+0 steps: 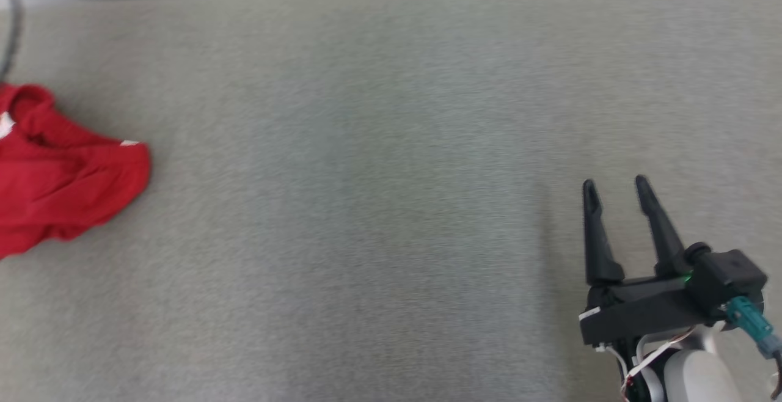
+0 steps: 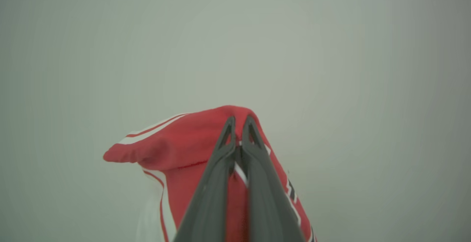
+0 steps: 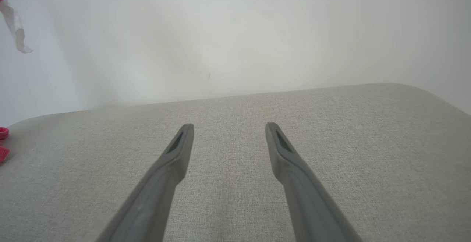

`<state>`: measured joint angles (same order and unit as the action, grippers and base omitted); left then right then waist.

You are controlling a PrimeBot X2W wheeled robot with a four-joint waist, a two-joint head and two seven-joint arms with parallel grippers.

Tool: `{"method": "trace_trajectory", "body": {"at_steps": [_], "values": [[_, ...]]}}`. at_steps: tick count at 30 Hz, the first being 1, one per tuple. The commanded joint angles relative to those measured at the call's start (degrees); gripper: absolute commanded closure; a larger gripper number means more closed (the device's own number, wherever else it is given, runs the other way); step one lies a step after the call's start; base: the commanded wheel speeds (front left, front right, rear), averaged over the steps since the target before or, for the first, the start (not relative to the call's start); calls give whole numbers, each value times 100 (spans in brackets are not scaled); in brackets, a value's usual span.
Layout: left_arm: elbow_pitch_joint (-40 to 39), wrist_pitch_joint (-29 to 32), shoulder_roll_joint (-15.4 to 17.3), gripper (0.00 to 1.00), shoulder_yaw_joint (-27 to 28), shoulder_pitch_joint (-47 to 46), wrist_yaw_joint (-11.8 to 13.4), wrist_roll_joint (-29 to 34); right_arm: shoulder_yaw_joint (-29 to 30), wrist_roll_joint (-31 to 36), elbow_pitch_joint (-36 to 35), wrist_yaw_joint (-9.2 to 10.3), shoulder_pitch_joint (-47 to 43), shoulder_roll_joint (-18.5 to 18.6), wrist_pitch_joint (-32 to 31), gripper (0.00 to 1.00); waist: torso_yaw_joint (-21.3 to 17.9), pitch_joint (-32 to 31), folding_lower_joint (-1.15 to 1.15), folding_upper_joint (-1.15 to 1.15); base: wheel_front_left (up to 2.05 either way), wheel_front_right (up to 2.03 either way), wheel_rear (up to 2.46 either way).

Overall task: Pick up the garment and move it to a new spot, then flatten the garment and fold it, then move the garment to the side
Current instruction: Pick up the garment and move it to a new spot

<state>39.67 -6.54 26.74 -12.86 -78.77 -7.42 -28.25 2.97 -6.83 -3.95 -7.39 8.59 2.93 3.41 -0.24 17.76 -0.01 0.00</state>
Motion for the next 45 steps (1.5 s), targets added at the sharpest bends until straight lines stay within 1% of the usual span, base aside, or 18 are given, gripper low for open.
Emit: {"method": "trace_trajectory", "body": {"at_steps": [1,5,6,7,11,15,18,20,22,26,29,32,33,34,37,41,43,45], "values": [[-144,51,-70,100,-41,49,-3,-54,-29,-48,53,-19,-62,-11,58,0,-339,-226,1,0,0,0,0],[-974,338,-412,100,-236,424,-3,-261,-29,-256,314,-20,-142,-6,233,0,-773,-413,1,0,0,0,0],[-1205,405,-459,100,-280,535,33,-288,-46,-262,376,-20,-162,-9,264,0,-886,-453,1,0,0,0,0],[-1613,573,-578,100,-417,799,121,-277,-26,-324,456,-20,-196,-10,331,0,-1087,-494,1,0,0,0,0],[-2458,800,-853,100,-590,1460,381,-400,41,-487,602,-20,-262,-9,445,0,-1421,-549,1,0,0,0,0],[-3177,959,-962,100,-797,2242,616,-420,-2,-578,698,-20,-280,-10,513,0,-1658,-560,1,0,0,0,0],[-3502,967,-1020,100,-879,2951,806,-491,-29,-602,745,-20,-308,-7,546,0,-1760,-545,1,0,0,0,0],[-3538,919,-1061,100,-887,3498,925,-604,-66,-629,774,-20,-306,-10,569,0,-1812,-540,1,0,0,0,0],[-3442,817,-988,100,-937,3969,1011,-514,-99,-630,804,-20,-292,-11,571,0,-1862,-548,1,0,0,0,0],[-2988,497,-1020,100,-998,4822,1121,-544,-106,-584,833,-20,-247,-9,530,0,-1900,-580,1,0,0,0,0],[-2496,311,-1056,100,-1069,5307,1117,-595,-150,-575,848,-20,-201,-9,489,0,-1934,-636,1,0,0,0,0],[-2051,124,-1143,100,-1114,5598,1032,-681,-136,-541,817,-20,-239,-6,435,0,-1918,-727,1,0,0,0,0],[-1929,58,-1190,65,-1118,5638,1001,-716,-132,-528,810,-20,-251,-8,425,0,-1899,-758,1,0,0,0,0],[-1823,15,-1213,0,-1155,5664,987,-702,-134,-500,802,-20,-260,-8,399,0,-1877,-796,1,0,0,0,0],[-1712,-247,-1344,0,-1131,5582,898,-766,-83,-459,768,-20,-298,-7,361,0,-1775,-932,1,0,0,0,0],[-1794,-466,-1378,0,-1124,5456,883,-666,-31,-424,713,-20,-394,-7,325,0,-1630,-1091,1,0,0,0,0],[-1896,-543,-1336,0,-1122,5403,921,-584,20,-390,683,-20,-463,-5,279,0,-1508,-1219,1,0,0,0,0],[-2017,-550,-1218,0,-1120,5372,966,-485,50,-365,663,-20,-516,-6,249,0,-1380,-1349,1,0,0,0,0]]}}
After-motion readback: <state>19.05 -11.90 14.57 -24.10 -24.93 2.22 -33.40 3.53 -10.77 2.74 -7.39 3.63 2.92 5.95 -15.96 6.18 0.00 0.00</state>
